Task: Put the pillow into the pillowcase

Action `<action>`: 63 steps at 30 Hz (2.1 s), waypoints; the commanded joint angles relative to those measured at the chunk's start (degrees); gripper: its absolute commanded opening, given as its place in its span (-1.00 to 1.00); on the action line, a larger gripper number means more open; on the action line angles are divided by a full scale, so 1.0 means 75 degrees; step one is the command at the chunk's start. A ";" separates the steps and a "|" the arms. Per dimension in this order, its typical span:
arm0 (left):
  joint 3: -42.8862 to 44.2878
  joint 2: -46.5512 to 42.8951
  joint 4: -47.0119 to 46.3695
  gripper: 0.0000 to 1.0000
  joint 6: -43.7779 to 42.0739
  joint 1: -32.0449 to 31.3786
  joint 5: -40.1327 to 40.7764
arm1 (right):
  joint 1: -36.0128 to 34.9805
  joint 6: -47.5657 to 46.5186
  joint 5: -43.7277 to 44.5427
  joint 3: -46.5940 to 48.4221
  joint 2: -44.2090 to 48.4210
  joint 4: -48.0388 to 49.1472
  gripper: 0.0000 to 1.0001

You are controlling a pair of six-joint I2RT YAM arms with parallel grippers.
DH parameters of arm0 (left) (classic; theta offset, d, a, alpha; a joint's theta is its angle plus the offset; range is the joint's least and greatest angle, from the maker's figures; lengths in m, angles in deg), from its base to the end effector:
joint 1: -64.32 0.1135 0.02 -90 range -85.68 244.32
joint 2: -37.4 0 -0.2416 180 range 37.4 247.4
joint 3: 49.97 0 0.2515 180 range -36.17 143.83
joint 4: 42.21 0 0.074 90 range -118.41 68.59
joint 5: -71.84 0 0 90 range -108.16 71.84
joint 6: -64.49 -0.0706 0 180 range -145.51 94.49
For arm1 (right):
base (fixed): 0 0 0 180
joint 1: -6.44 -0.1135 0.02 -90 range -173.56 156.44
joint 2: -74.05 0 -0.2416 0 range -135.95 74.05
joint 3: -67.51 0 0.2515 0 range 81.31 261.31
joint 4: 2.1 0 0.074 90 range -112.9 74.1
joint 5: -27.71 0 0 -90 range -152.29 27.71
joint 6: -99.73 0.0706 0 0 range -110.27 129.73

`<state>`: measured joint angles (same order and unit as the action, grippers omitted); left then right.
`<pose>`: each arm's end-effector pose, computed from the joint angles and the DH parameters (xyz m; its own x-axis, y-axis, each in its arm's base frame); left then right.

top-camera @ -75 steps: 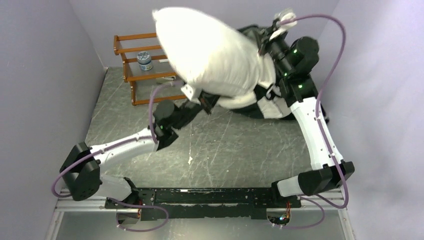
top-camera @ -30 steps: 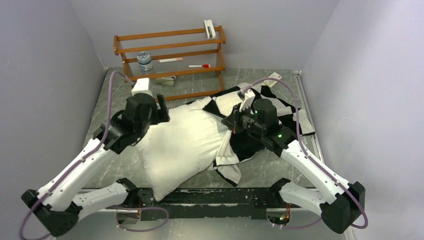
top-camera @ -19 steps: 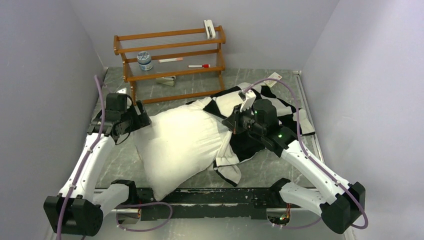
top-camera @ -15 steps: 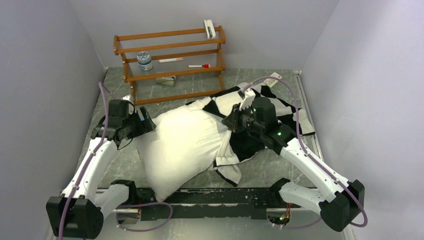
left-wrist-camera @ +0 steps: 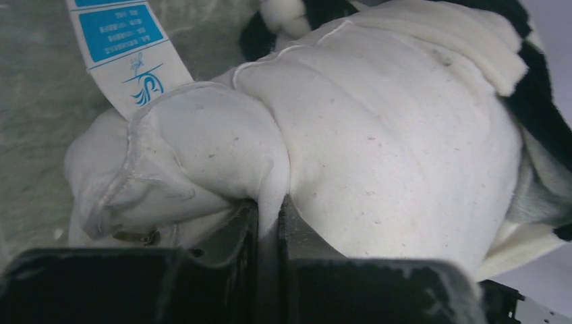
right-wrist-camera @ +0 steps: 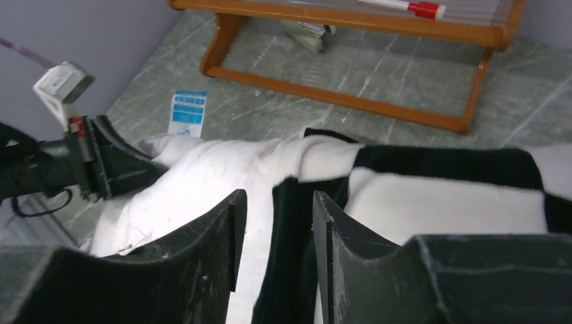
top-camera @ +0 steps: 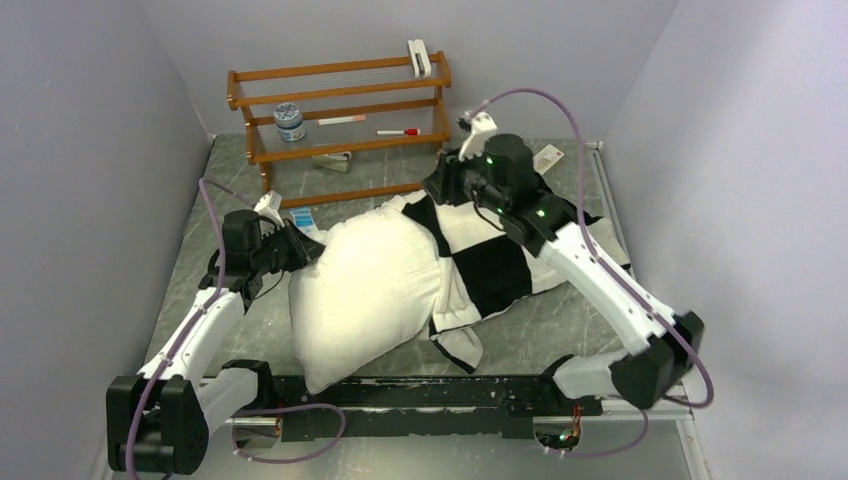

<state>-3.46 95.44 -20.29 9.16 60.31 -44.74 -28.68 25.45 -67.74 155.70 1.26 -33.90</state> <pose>0.2501 -0.0492 0.1926 -0.6997 -0.4609 -0.5459 0.0449 0.7342 -0.6775 0.2656 0.1950 0.3703 -0.3977 0.0501 -0.9162 -0.5604 0.7773 0.2857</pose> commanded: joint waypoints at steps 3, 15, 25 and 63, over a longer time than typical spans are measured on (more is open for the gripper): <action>-0.0293 -0.0071 -0.1601 -0.90 0.0563 -0.0615 -0.1620 | -0.0465 -0.1156 0.0861 0.1224 -0.1533 -0.0509 -0.05; -0.0423 -0.0204 -0.2117 -0.90 0.0787 -0.1058 -0.1402 | -0.0945 -0.2292 0.1781 0.2743 -0.3479 -0.1932 0.08; -0.0447 -0.0312 -0.2003 -0.90 0.0764 -0.1117 -0.1329 | -0.1182 -0.2683 0.2074 0.3433 -0.4374 -0.2383 -0.08; -0.0271 0.0338 -0.2753 -0.90 0.2143 -0.1701 0.1532 | -0.1941 0.1465 -0.0450 0.2723 -0.4805 0.2499 -1.00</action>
<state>-7.72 96.76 -38.87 22.65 49.47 -37.05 -41.07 33.93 -67.26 174.72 -37.54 -26.43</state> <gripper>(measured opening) 0.084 0.020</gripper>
